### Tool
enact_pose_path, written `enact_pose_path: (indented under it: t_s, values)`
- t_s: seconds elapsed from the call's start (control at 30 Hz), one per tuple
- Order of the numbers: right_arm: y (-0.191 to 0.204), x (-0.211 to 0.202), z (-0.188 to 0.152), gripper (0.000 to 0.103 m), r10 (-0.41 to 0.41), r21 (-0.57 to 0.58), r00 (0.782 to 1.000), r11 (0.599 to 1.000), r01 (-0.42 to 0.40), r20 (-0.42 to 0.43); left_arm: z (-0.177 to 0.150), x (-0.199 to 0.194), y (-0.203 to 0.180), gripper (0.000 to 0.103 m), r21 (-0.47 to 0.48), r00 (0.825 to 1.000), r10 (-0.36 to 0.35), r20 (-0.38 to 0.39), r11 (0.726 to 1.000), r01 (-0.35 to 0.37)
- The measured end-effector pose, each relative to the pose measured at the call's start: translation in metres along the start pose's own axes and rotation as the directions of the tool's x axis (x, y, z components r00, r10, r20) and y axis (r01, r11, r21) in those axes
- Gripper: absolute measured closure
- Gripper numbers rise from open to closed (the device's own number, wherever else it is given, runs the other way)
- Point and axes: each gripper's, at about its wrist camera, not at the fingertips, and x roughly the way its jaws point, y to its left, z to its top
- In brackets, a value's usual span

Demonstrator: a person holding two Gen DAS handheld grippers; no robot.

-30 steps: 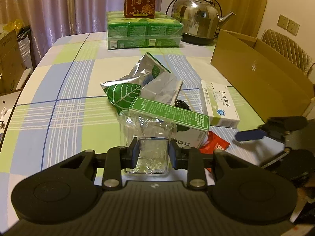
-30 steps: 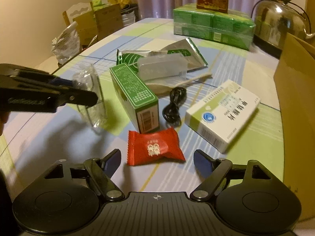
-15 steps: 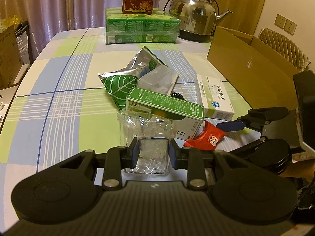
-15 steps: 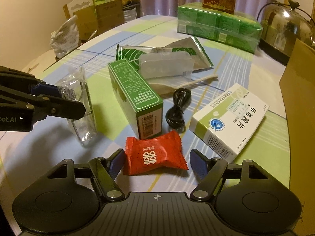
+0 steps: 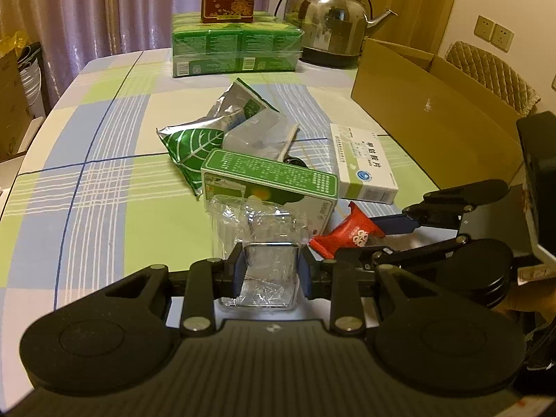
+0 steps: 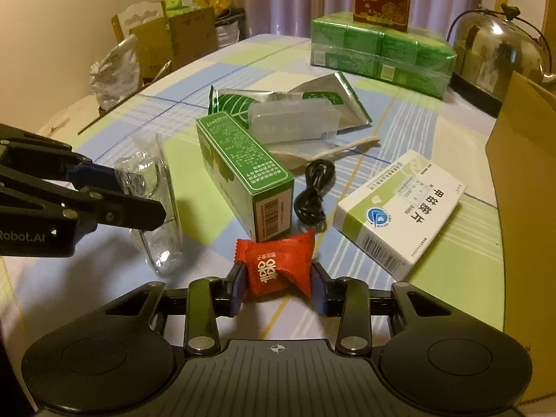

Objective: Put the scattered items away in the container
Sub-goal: 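Grasp the red candy packet with the right gripper while the left gripper holds the package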

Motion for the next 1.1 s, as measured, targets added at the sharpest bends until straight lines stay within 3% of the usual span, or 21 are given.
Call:
enact_pose_path:
  t_s: [0.2,0.3,0.37,0.5,0.7,0.9,0.97,1.03,1.1]
  values:
    - [-0.006,-0.016,-0.004,0.078,-0.006,0.046,1.000,0.999,0.005,0.019,-0.001,-0.004,-0.006,0.077,0.010,1.000,-0.012,-0.001,1.000,0.012]
    - [-0.008,-0.019,-0.006,0.077,-0.014,0.058,1.000,0.998,0.013,0.007,0.000,-0.005,-0.009,0.077,0.019,1.000,-0.016,-0.002,1.000,0.016]
    - [-0.008,-0.020,-0.007,0.067,-0.039,0.054,0.999,0.998,0.039,0.007,0.001,-0.007,-0.011,0.077,0.023,1.000,-0.016,0.001,1.000,0.016]
    - [-0.006,-0.022,-0.009,0.036,-0.085,0.059,0.996,0.995,0.084,0.019,0.002,-0.011,-0.011,0.077,0.022,1.000,-0.014,0.014,1.000,0.013]
    - [0.006,-0.009,-0.010,0.031,-0.077,0.046,0.997,0.996,0.076,0.011,0.005,-0.011,-0.006,0.077,0.015,1.000,-0.006,0.018,1.000,0.006]
    - [0.010,0.008,-0.007,0.031,-0.105,0.057,0.994,0.993,0.105,0.012,0.006,-0.006,-0.001,0.077,0.010,1.000,-0.008,0.014,1.000,0.008]
    - [0.009,0.008,-0.007,0.042,-0.114,0.062,0.993,0.992,0.113,0.019,0.006,-0.004,0.000,0.077,0.010,1.000,-0.011,0.013,1.000,0.011]
    - [0.009,0.006,-0.006,0.062,-0.121,0.060,0.992,0.991,0.119,0.025,0.005,-0.003,0.000,0.077,0.009,1.000,-0.013,0.011,1.000,0.013]
    - [0.008,0.004,-0.007,0.063,-0.125,0.057,0.992,0.991,0.123,0.027,0.005,-0.002,0.000,0.077,0.009,1.000,-0.014,0.010,1.000,0.014]
